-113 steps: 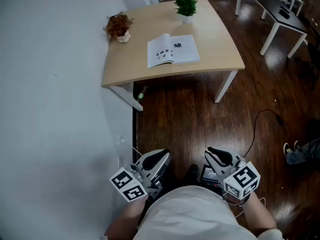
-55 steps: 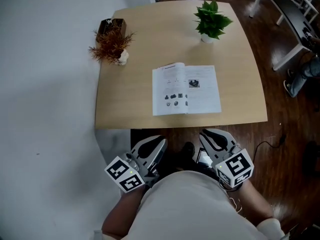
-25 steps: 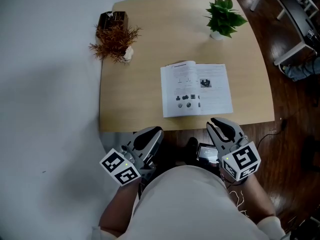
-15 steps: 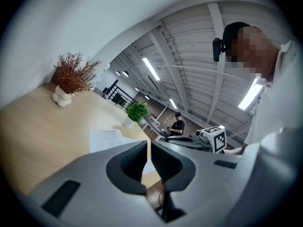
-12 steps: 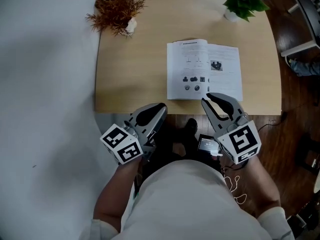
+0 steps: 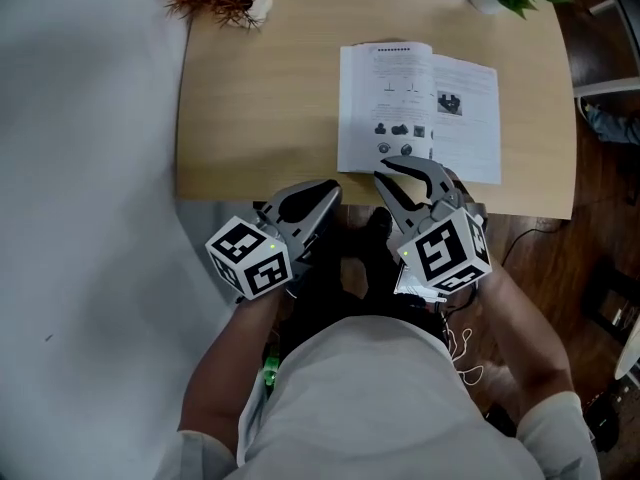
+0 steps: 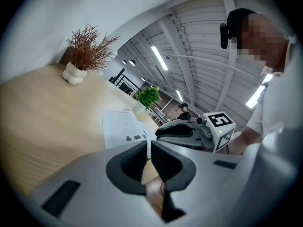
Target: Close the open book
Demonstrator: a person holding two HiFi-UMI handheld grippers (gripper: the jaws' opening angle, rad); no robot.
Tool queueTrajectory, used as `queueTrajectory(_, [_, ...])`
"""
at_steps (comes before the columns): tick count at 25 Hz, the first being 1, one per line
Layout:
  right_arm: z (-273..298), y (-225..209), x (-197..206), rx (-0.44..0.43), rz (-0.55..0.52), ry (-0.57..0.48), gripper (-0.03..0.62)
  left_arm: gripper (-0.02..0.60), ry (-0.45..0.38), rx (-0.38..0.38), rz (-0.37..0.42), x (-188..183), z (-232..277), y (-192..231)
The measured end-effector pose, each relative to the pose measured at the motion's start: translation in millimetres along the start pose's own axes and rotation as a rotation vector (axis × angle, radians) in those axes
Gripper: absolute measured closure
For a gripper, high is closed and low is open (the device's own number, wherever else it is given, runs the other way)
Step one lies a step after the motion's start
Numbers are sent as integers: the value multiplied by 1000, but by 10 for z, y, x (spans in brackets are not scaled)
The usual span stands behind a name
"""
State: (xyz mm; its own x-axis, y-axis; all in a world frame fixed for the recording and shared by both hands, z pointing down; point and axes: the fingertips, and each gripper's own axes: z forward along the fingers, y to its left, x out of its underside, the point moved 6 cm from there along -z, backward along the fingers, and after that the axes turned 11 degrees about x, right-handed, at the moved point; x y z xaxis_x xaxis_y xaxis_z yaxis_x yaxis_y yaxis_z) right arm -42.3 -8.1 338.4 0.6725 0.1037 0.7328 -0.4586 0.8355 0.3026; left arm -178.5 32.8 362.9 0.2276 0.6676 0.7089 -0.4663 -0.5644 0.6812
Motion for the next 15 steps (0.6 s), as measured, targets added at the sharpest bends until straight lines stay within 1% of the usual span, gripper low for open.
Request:
queueTrajectory(3, [153,93,58,-15,-103,25,546,581,8,3,-17,71,36,81])
queueTrajectory(5, [241,150,111,-31,-159,46,525,581,12,7,-27,114,57,122])
queueTrajectory(11, [467,333,265,-88,-324,118,517,581,21,6,-57,232,87,241])
queueTrajectory(13, [547,392,306,-98,-356,143,519,581,27,3,-65,270,93,296])
queueTrajectory(15, [623,432,324,-97,-354,169,517,581,32,0,-71,293,100,349])
